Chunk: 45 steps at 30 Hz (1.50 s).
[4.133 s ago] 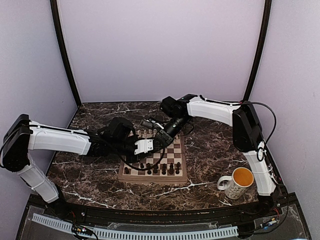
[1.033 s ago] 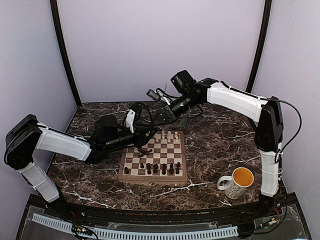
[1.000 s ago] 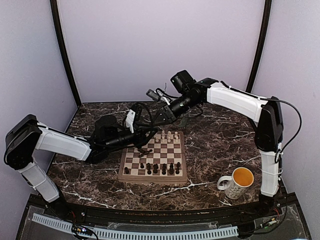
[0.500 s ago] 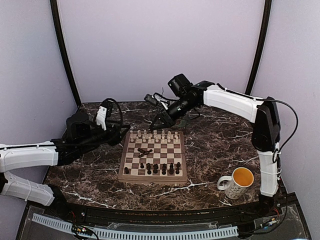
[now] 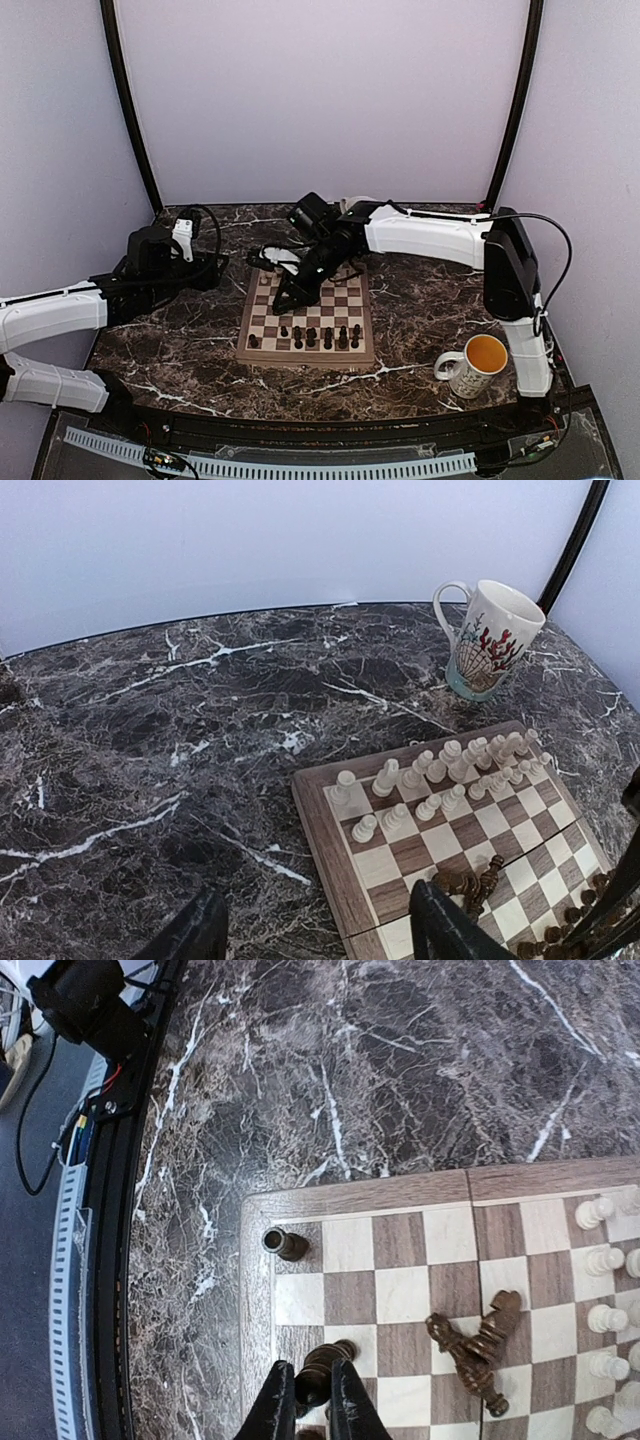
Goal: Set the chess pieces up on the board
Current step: Pick up the pawn from g7.
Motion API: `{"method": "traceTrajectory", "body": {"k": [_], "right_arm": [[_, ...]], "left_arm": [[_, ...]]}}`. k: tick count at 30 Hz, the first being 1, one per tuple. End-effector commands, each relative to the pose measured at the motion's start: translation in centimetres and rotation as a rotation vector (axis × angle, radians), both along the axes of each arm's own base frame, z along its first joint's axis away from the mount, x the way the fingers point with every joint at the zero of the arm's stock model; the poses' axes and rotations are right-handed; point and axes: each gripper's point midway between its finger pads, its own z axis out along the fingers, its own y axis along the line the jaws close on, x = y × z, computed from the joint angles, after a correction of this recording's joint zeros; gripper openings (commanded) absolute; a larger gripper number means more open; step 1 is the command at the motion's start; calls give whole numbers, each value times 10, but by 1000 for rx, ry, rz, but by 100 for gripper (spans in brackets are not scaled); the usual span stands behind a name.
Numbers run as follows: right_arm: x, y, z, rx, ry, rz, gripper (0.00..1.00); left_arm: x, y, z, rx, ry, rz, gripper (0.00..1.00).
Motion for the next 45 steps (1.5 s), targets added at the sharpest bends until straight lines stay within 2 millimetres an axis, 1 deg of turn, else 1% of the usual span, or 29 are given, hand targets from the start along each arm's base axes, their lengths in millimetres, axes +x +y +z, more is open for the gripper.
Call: {"method": "traceTrajectory", "body": {"k": [1,6,12,18,22,25,35,37,38,41,43,45], "right_arm": [[-3,16,-28,-55,-68,29,11],[-4,28,-48,-91,-53,29,11],[-6,32,-61,-114,-43,29,12],[-8,34,-64,-120,-40,33,12],[-14,36,-65,-118,-32,47,12],[-17,36,-69,-125,-28,54,13],[-18,36,-74,-137,-28,56,15],[-18,37,-75,-137,-30,57,17],[-18,37,-74,-137,-30,56,20],[-18,37,-68,-132,-31,52,24],[-17,38,-57,-117,-32,49,26],[-15,37,-39,-88,-38,44,28]], "left_arm": [[2,2,4,-10,14,14,64],[1,2,4,-16,10,11,64],[-1,3,5,-25,1,10,64],[0,1,6,-30,-2,5,64],[0,0,5,-32,2,0,64],[-1,0,3,-30,5,-3,64],[-1,-2,2,-31,9,-12,64],[-1,-2,2,-31,9,-14,63],[-1,-2,1,-29,9,-14,64],[-1,-3,1,-27,13,-21,63],[-1,-3,1,-24,13,-21,64],[-2,-4,3,-21,17,-30,63]]}}
